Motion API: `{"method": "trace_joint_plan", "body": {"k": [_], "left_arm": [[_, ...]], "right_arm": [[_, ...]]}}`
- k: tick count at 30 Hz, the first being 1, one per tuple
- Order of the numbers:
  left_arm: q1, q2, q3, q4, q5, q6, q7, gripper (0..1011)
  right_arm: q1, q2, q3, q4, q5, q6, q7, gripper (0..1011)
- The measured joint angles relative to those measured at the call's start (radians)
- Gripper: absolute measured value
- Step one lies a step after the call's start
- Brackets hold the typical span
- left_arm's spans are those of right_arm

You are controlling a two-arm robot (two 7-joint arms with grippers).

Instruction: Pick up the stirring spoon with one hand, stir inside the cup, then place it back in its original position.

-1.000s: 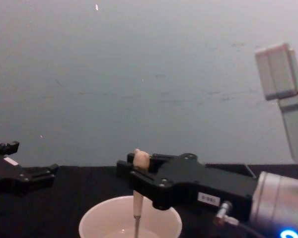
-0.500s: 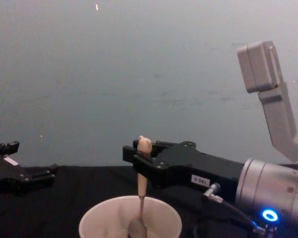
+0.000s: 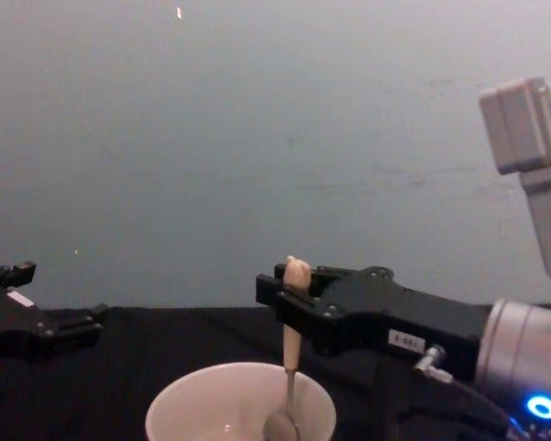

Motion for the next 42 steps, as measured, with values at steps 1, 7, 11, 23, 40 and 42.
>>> {"method": "trace_joint_plan", "body": {"k": [1, 7, 11, 23, 40, 42], "left_arm": [[0.000, 0.000, 0.000, 0.000, 0.000, 0.000, 0.000, 1001], [0.000, 0.000, 0.000, 0.000, 0.000, 0.000, 0.000, 1001], [0.000, 0.000, 0.000, 0.000, 0.000, 0.000, 0.000, 1001], [0.000, 0.000, 0.000, 0.000, 0.000, 0.000, 0.000, 1001], [0.000, 0.000, 0.000, 0.000, 0.000, 0.000, 0.000, 1001], [0.000, 0.000, 0.000, 0.000, 0.000, 0.000, 0.000, 1001]], "right_arm": [[-0.003, 0.003, 0.001, -0.005, 0.002, 0.001, 0.002, 211], [-0.038, 0.033, 0.002, -0.059, 0.022, 0.014, 0.019, 211], [-0.051, 0.042, -0.009, -0.081, 0.027, 0.019, 0.032, 211], [-0.021, 0.002, -0.042, -0.050, 0.023, 0.010, 0.025, 210], [0.034, -0.046, -0.024, 0.042, -0.019, -0.016, -0.020, 211], [0.032, -0.045, -0.019, 0.042, -0.019, -0.015, -0.020, 210]]}}
